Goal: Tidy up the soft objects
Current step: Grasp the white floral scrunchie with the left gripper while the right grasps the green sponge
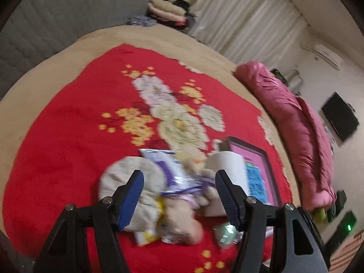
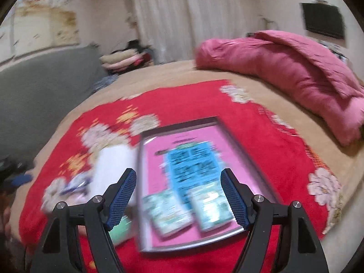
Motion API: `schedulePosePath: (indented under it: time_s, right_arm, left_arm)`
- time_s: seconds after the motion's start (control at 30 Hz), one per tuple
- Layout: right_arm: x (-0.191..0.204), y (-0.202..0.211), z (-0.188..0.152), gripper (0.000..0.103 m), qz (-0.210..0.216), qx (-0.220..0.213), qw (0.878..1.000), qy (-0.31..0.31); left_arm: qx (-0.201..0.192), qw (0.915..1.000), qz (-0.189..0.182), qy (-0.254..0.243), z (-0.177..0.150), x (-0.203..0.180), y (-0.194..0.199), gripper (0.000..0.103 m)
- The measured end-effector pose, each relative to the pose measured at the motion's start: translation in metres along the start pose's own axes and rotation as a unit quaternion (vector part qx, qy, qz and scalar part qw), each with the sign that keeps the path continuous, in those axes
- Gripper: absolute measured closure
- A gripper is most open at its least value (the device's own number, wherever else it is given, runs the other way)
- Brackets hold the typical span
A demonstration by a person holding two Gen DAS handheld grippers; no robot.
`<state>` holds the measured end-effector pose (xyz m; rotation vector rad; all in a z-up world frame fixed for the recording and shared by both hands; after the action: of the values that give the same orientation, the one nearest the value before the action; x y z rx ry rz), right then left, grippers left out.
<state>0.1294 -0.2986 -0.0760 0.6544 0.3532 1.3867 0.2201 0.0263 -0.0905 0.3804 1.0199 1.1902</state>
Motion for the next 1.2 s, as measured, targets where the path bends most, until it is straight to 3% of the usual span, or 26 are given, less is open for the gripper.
schedulePosePath:
  time_s: [0.17, 0.43, 0.57, 0.87, 1.0, 1.07, 1.13, 1.2]
  right_arm:
    - [0.051, -0.007, -0.032, 0.025, 0.062, 0.051, 0.996, 0.034]
    - [0.107, -0.019, -0.080, 0.025, 0.128, 0.127, 0.981, 0.072]
    - [0.112, -0.025, -0.092, 0.025, 0.141, 0.148, 0.977, 0.065]
    - [0.109, -0.043, -0.105, 0.025, 0.152, 0.188, 0.970, 0.026]
    - [0.110, -0.048, -0.107, 0.025, 0.152, 0.192, 0.969, 0.025]
    - [0.109, -0.049, -0.108, 0.025, 0.151, 0.191, 0.970, 0.022]
    - [0.107, -0.050, -0.107, 0.025, 0.149, 0.191, 0.970, 0.017]
    - [0.104, -0.051, -0.106, 0.025, 0.149, 0.190, 0.970, 0.010]
  left_arm:
    - [0.008, 0.9993, 0.018, 0.030, 0.001, 0.036, -0.011, 0.038]
    - [0.024, 0.9985, 0.036, 0.032, 0.007, 0.049, -0.035, 0.038]
    - [0.039, 0.9967, 0.038, 0.059, -0.004, 0.064, -0.048, 0.038]
    - [0.059, 0.9952, 0.056, 0.054, -0.023, 0.078, -0.069, 0.042]
    - [0.064, 0.9948, 0.053, 0.059, -0.027, 0.083, -0.071, 0.059]
    - [0.063, 0.9950, 0.046, 0.062, -0.028, 0.084, -0.071, 0.063]
    - [0.061, 0.9950, 0.039, 0.068, -0.028, 0.085, -0.070, 0.077]
    - [0.055, 0.9951, 0.033, 0.075, -0.027, 0.085, -0.066, 0.084]
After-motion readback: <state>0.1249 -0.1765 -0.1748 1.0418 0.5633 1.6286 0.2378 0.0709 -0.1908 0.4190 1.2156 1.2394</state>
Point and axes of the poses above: each gripper's, at about its wrist camera, not at the fingertips, and y roughly against the way its jaws point, x to its left, z to its top, the point moved 8 cm from there along -y, roughly the way its jaws point, and after that the axes turned 1 degree about x, right-handed, at the moved point
